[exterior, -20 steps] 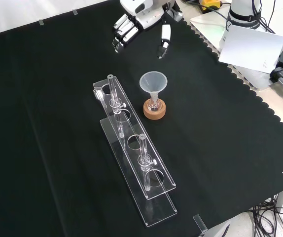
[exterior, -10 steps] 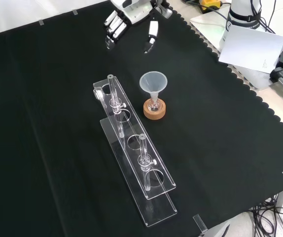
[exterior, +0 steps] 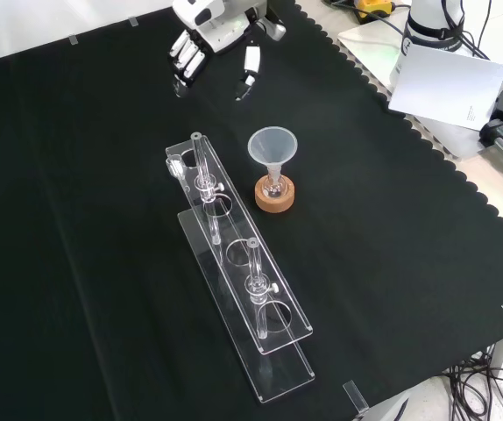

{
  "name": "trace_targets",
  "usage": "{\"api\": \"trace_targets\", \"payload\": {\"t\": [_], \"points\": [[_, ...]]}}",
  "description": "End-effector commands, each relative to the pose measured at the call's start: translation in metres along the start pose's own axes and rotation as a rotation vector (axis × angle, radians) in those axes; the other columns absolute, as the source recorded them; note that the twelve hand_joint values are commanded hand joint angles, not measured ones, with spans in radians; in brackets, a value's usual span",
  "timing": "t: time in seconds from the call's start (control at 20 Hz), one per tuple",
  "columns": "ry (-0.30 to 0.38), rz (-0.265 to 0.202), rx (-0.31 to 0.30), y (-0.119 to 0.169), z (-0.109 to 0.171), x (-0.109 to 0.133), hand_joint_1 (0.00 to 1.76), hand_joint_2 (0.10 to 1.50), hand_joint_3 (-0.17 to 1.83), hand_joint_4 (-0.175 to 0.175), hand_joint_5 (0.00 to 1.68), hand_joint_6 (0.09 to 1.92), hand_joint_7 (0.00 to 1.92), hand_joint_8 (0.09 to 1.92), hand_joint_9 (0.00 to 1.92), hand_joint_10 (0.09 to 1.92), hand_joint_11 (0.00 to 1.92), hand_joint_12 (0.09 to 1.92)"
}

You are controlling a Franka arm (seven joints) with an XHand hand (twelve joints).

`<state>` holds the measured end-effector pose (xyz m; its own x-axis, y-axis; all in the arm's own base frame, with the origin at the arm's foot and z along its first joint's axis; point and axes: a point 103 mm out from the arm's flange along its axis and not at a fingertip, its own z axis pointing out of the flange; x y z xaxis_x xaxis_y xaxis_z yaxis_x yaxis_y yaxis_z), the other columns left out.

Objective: Pick up the weighing funnel.

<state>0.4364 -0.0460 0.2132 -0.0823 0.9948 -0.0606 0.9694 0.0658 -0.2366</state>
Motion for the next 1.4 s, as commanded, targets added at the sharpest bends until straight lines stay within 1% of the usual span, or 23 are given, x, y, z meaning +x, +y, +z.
{"api": "trace_targets", "payload": {"t": [0.05, 0.25, 0.4, 0.55, 0.75, 1.15, 1.25, 1.35, 1.4], "points": [[0.036, -0.054, 0.005, 0.051, 0.024, -0.006, 0.72, 0.69, 0.46, -0.034, 0.5, 0.09, 0.37, 0.71, 0.61, 0.6, 0.39, 1.34], [0.028, -0.069, 0.032, 0.065, 0.039, -0.004, 0.73, 0.69, 0.46, -0.034, 0.52, 0.09, 0.38, 0.71, 0.62, 0.6, 0.41, 1.34], [0.021, -0.059, 0.058, 0.074, 0.046, -0.003, 0.74, 0.68, 0.47, -0.034, 0.52, 0.09, 0.38, 0.71, 0.63, 0.59, 0.42, 1.33], [0.01, -0.063, 0.088, 0.083, 0.053, 0.003, 0.75, 0.68, 0.48, -0.034, 0.53, 0.09, 0.38, 0.71, 0.63, 0.58, 0.43, 1.32], [-0.015, -0.071, 0.093, 0.092, 0.062, 0.008, 0.75, 0.68, 0.49, -0.034, 0.53, 0.09, 0.38, 0.71, 0.64, 0.58, 0.43, 1.32], [-0.008, -0.09, 0.134, 0.105, 0.08, 0.009, 0.76, 0.67, 0.49, -0.03, 0.56, 0.09, 0.39, 0.71, 0.64, 0.58, 0.44, 1.32], [-0.012, -0.086, 0.145, 0.107, 0.083, 0.009, 0.76, 0.67, 0.5, -0.028, 0.58, 0.09, 0.39, 0.71, 0.64, 0.58, 0.44, 1.32], [-0.002, -0.085, 0.151, 0.108, 0.086, 0.006, 0.76, 0.67, 0.5, -0.027, 0.59, 0.09, 0.39, 0.71, 0.64, 0.58, 0.44, 1.31], [-0.025, -0.078, 0.158, 0.111, 0.084, 0.021, 0.76, 0.67, 0.5, -0.026, 0.59, 0.09, 0.39, 0.71, 0.64, 0.58, 0.44, 1.31]]}}
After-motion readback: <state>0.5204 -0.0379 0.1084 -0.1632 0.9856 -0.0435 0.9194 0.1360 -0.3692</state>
